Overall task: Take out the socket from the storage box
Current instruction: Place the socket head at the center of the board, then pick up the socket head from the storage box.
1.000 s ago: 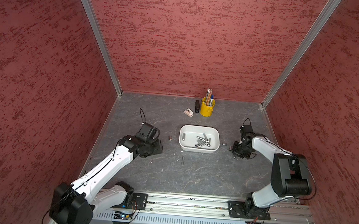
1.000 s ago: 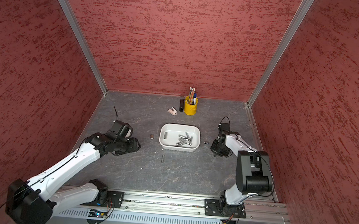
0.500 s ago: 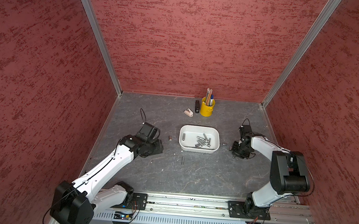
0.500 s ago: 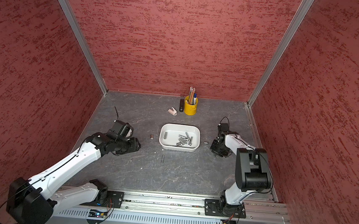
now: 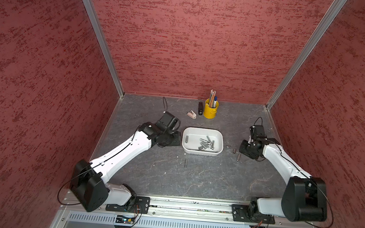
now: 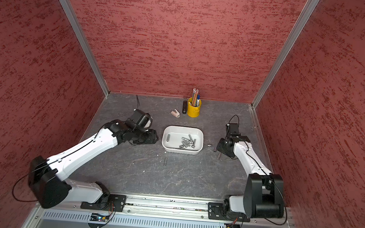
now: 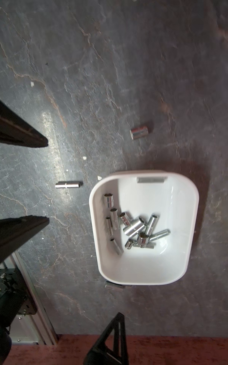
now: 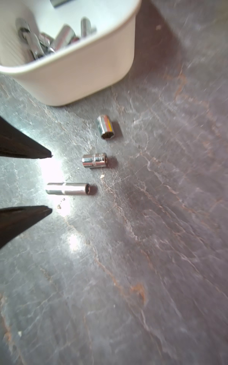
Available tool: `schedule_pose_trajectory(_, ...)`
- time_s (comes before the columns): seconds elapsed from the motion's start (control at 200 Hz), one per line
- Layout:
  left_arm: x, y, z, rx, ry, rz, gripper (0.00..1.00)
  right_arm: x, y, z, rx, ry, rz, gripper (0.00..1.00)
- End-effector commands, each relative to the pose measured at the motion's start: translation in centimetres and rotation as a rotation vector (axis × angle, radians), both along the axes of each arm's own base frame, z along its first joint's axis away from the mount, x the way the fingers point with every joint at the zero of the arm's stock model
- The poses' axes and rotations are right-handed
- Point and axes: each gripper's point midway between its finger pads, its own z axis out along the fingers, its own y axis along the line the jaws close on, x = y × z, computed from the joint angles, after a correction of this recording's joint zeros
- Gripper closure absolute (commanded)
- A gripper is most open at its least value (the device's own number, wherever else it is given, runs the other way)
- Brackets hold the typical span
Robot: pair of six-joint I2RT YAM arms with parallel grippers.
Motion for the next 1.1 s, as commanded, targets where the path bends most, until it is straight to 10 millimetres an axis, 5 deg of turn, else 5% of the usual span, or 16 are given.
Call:
schedule_pose_trajectory(0.0,2.4,-3.0,-0.3,0.074,-0.008,-0.061,0.44,-1.2,-0.4,-0.1,-0.015,0.012,-0.005,0.57)
schedule_pose_trajectory(0.225,7.3,-9.9,-2.9,0.140,0.051,-0.019,0.46,-1.3,0.1,-0.1,0.011,0.002,0.009,0.57)
schedule_pose_trajectory(0.471,9.6,-15.6,-8.4,0.196,0.121,0.027,0.48,-1.0,0.3,0.0,0.024,-0.006,0.021,0.58)
schedule_pose_trajectory(0.721,11.5,-16.0,-13.2,0.223,0.152,0.123,0.50,-0.8,0.3,0.4,0.020,-0.016,0.025,0.59)
schedule_pose_trajectory(1.097,11.0,-16.3,-17.5,0.249,0.208,0.106,0.52,-0.7,0.7,0.0,0.036,-0.008,0.037,0.60)
